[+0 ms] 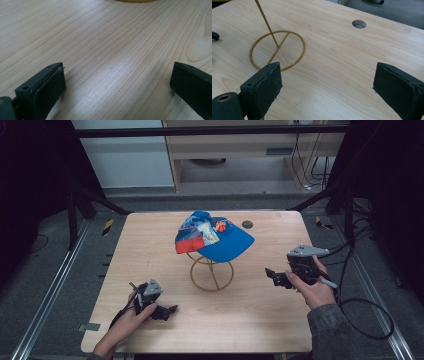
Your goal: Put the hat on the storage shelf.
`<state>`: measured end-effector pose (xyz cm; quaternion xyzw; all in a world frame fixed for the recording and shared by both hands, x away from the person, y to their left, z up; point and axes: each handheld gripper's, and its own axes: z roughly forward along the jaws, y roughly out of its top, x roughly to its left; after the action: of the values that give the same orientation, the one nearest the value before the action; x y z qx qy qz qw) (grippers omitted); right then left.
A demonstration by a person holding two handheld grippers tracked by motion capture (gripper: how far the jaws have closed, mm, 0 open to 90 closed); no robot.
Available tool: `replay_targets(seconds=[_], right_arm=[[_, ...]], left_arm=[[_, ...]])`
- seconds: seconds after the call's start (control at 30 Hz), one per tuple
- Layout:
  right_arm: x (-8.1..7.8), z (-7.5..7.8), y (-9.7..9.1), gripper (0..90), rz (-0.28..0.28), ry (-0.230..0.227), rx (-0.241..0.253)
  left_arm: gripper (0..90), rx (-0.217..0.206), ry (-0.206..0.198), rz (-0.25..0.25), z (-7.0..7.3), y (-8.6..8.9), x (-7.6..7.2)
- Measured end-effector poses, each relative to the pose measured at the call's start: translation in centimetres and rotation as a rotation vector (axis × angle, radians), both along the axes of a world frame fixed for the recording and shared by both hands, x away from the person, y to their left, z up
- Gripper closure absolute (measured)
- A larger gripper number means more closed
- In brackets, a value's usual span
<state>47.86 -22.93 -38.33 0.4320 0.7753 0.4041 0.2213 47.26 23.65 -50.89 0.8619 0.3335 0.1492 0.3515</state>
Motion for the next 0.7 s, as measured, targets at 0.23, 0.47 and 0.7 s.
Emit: replay_targets(seconds=[0.23, 0.47, 0.7], right_arm=[[0.0, -1.2, 0.1, 8.7, -0.002, 0.007, 0.004], [-0.1, -2.5, 0.3, 8.7, 0.004, 0.025, 0.0], [-0.3, -3.7, 0.8, 8.7, 0.014, 0.046, -0.004]], left_arm=[[0.0, 0.0, 0.0, 0.0, 0.0, 0.0, 0.0], [0.0, 0.001, 0.0, -0.001, 0.0, 0.0, 0.0], [0.0, 0.001, 0.0, -0.001, 0.0, 0.0, 0.0]])
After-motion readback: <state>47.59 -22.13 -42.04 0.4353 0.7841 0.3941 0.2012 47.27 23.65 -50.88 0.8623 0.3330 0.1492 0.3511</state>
